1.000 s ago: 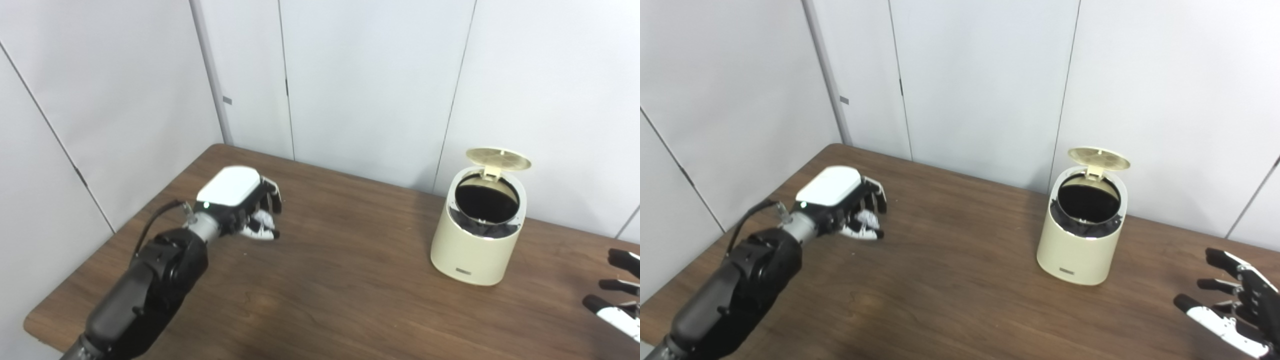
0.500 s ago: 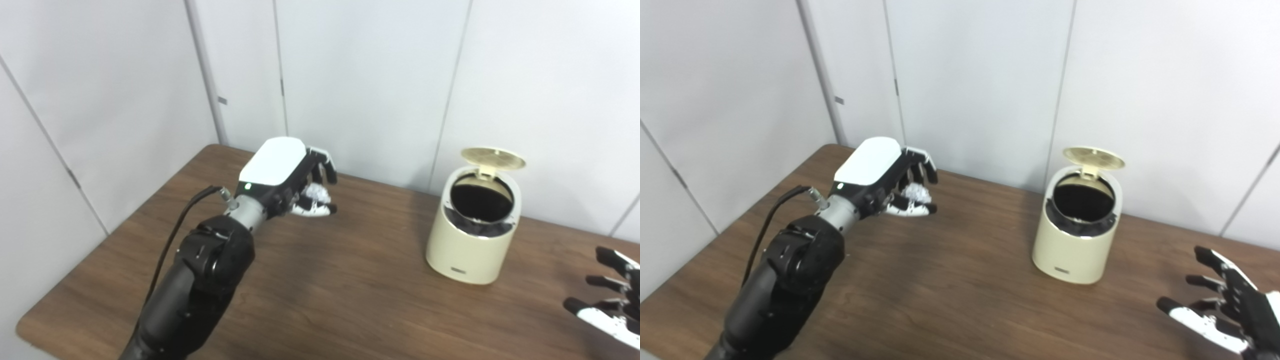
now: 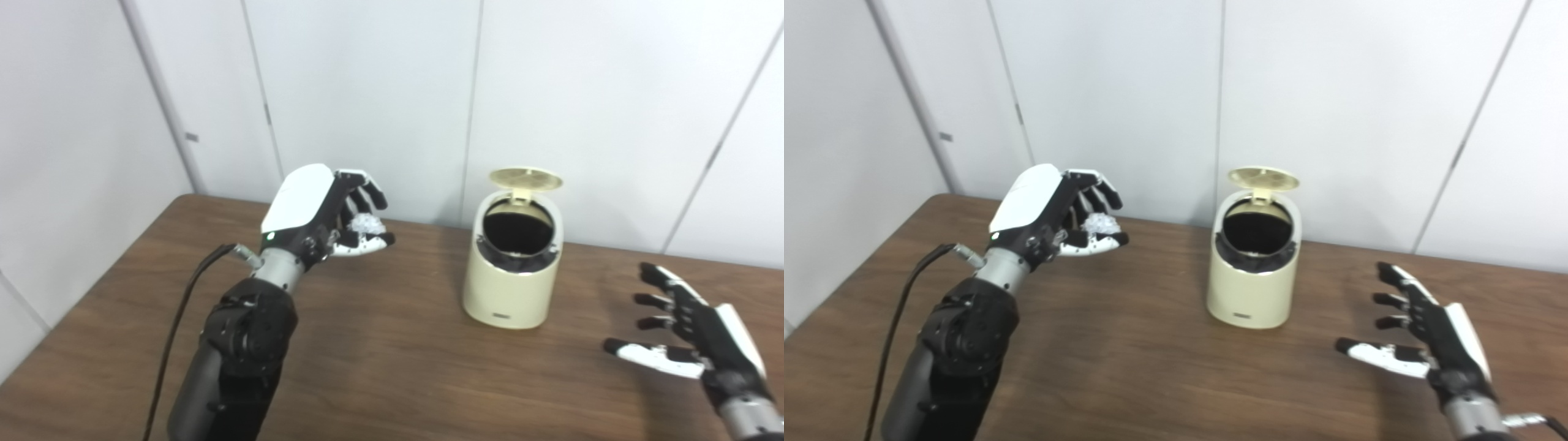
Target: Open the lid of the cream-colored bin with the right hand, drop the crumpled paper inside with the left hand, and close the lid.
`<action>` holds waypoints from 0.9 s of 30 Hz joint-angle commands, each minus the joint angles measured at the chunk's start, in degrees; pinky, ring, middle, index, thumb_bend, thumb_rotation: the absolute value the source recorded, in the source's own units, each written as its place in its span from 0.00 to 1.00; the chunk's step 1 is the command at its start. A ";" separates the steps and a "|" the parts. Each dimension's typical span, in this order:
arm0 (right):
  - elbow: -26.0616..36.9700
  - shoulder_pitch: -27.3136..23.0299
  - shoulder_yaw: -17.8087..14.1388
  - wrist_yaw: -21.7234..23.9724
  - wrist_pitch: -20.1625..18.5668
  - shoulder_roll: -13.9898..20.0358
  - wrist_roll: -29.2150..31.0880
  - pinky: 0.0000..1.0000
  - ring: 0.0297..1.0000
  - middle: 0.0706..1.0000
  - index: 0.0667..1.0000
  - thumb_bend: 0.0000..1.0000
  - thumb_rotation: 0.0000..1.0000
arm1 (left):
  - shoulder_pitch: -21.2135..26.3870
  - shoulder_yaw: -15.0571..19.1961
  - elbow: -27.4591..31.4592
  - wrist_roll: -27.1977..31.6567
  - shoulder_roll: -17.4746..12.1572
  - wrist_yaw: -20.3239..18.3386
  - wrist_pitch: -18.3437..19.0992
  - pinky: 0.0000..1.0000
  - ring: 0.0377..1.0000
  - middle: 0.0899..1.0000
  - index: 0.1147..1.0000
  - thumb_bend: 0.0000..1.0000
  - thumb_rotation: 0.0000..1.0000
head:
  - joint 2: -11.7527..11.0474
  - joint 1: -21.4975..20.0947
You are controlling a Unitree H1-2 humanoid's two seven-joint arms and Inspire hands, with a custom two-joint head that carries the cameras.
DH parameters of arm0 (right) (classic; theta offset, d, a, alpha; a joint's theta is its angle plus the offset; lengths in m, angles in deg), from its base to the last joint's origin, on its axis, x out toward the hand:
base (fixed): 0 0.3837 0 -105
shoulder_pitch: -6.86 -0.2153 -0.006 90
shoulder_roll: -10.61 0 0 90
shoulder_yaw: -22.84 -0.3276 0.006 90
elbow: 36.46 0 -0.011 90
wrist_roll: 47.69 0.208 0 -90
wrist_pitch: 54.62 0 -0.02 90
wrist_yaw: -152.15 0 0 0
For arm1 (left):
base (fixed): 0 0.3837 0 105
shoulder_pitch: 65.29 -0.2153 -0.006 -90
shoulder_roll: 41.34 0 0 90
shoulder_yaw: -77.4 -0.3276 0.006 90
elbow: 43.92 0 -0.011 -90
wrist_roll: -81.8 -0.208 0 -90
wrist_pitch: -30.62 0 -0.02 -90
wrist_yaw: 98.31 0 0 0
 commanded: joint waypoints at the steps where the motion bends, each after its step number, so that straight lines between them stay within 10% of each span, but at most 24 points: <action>1: 0.24 -2.34 -0.03 -1.07 4.22 0.50 0.01 0.63 0.79 0.88 0.87 0.70 0.18 | 3.14 -0.35 0.07 0.37 0.12 3.08 -2.46 0.35 0.36 0.42 0.45 0.50 0.00 | -0.19 -0.50; 27: -2.62 -1.96 1.99 -1.77 7.42 -1.23 -2.92 0.64 0.79 0.89 0.87 0.68 0.12 | 7.44 -5.62 -11.42 3.86 6.63 12.99 -10.20 0.31 0.33 0.42 0.49 0.49 0.00 | -4.20 -8.95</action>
